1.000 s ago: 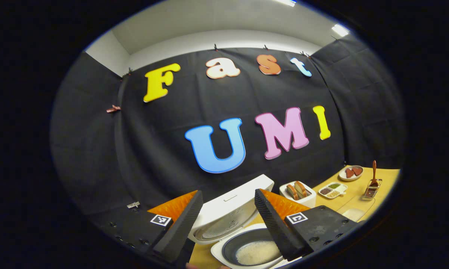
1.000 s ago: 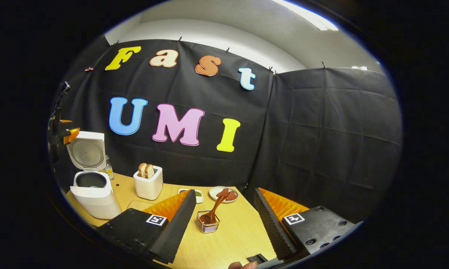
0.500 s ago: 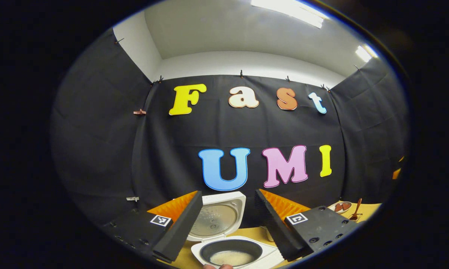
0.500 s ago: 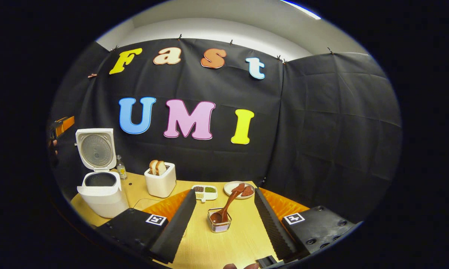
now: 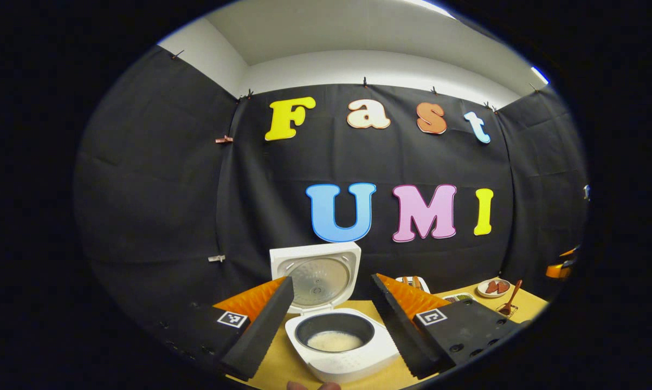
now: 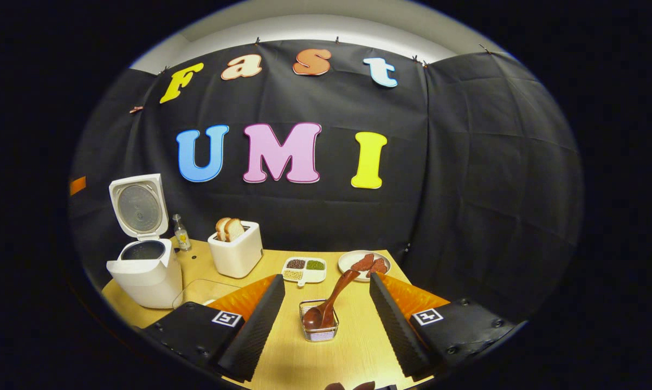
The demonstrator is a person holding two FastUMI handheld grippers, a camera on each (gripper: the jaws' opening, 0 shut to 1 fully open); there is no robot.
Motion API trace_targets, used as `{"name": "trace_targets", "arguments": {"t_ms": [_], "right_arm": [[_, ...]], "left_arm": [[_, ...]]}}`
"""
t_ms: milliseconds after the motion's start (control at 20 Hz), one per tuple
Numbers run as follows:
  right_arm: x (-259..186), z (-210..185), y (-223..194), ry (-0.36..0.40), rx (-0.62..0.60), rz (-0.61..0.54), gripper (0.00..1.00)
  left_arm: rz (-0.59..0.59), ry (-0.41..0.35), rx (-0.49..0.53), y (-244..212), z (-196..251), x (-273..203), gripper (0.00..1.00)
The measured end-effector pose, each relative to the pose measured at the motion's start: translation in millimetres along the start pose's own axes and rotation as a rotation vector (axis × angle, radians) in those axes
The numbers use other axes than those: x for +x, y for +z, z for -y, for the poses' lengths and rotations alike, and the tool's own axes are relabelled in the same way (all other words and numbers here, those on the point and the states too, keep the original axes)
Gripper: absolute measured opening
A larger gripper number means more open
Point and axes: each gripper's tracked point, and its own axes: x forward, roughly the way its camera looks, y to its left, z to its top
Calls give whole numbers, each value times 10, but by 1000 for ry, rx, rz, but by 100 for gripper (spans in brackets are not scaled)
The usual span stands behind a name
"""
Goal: Close the left gripper, press the button to open the rice cooker; take a wooden spoon from the chopstick holder with the right hand, scoop a spoonful of rice and pour it into the rice cooker, then put the wooden spoon back into the chopstick holder.
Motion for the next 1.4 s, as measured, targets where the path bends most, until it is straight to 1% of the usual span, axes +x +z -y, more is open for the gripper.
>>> {"name": "trace_targets", "arguments": {"t_ms": [250, 500, 600, 650, 700, 750, 800, 850, 900, 950, 1000, 1050, 1100, 1150, 1200, 1350, 1400], "right_arm": [[472, 204, -501, 34, 13, -109, 98], [965, 202, -999, 112, 94, -234, 98], [1197, 203, -1156, 136, 131, -274, 94], [1297, 192, -1216, 144, 155, -293, 91], [1381, 183, -1244, 153, 183, -306, 81], [1454, 152, -1294, 168, 207, -317, 76], [1533, 133, -1326, 177, 227, -322, 74], [1588, 101, -1346, 190, 245, -326, 74], [1662, 119, -1369, 178, 250, -333, 64], [1698, 101, -1435, 182, 261, -342, 52], [1679, 54, -1474, 199, 276, -366, 34], [1672, 27, -1536, 207, 284, -385, 24], [1570, 50, -1446, 228, 310, -379, 24], [1612, 78, -1521, 212, 310, -375, 23], [1553, 83, -1452, 219, 318, -354, 23], [1395, 43, -1402, 235, 298, -314, 13], [1363, 46, -1376, 239, 286, -305, 13]], "left_arm": [[-49, 69, -26, -90, 124, -235, 97], [-68, 133, 17, -25, 301, -430, 97], [-79, 159, 15, -10, 368, -476, 97], [-85, 174, 18, -10, 391, -497, 97], [-91, 187, 27, -1, 405, -531, 97], [-97, 197, 36, -8, 418, -560, 97], [-110, 203, 43, -3, 432, -595, 97], [-123, 214, 55, -13, 431, -639, 97], [-130, 230, 70, 1, 405, -674, 97], [-133, 246, 82, 19, 373, -709, 97], [-134, 260, 88, 38, 357, -733, 97], [-141, 270, 92, 28, 356, -757, 97], [-150, 274, 95, 11, 360, -778, 97], [-158, 276, 100, -3, 374, -788, 97], [-161, 279, 107, -7, 368, -796, 97], [-162, 288, 84, -25, 380, -808, 97], [-163, 287, 73, -27, 389, -815, 97]]}}
